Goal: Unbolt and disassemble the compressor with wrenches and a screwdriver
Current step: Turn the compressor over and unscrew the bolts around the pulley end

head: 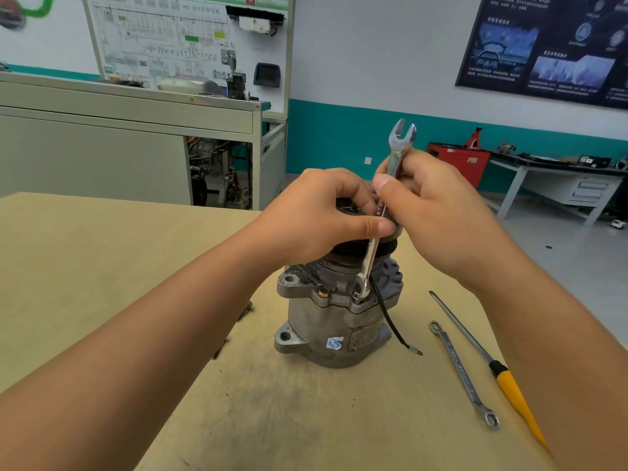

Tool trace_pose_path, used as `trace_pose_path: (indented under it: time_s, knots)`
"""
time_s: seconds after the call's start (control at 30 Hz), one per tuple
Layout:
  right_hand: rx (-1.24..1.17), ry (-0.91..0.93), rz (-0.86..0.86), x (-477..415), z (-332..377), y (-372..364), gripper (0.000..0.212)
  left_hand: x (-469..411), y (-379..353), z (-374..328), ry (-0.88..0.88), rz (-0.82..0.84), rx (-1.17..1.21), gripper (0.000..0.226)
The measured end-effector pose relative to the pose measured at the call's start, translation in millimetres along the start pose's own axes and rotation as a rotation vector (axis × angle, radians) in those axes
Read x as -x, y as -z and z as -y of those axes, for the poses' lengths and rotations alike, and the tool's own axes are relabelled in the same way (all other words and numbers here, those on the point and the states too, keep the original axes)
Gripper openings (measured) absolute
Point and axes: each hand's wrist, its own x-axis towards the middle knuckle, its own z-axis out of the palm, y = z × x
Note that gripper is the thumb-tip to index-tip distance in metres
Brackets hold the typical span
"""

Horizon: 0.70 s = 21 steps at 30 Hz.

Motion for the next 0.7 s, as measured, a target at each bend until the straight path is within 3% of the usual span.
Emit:
trace_pose_path:
  time_s: [0.3, 0.47, 0.7]
  knots:
    - [0.011, 0.072, -0.044, 1.6, 8.8, -5.7, 0.021, 7.8, -0.4, -3.9, 0.015, -0.043, 0.028, 0.028]
    - [0.147, 0.081, -0.082, 7.8, 14.0, -8.1, 0.031, 11.3, -1.7, -11.8, 0.038, -0.069, -0.038, 0.030]
    - [0.149, 0.089, 0.021, 19.1, 16.0, 3.2, 0.026, 13.6, -8.2, -21.9, 0.041, -0.080, -0.109, 0.034]
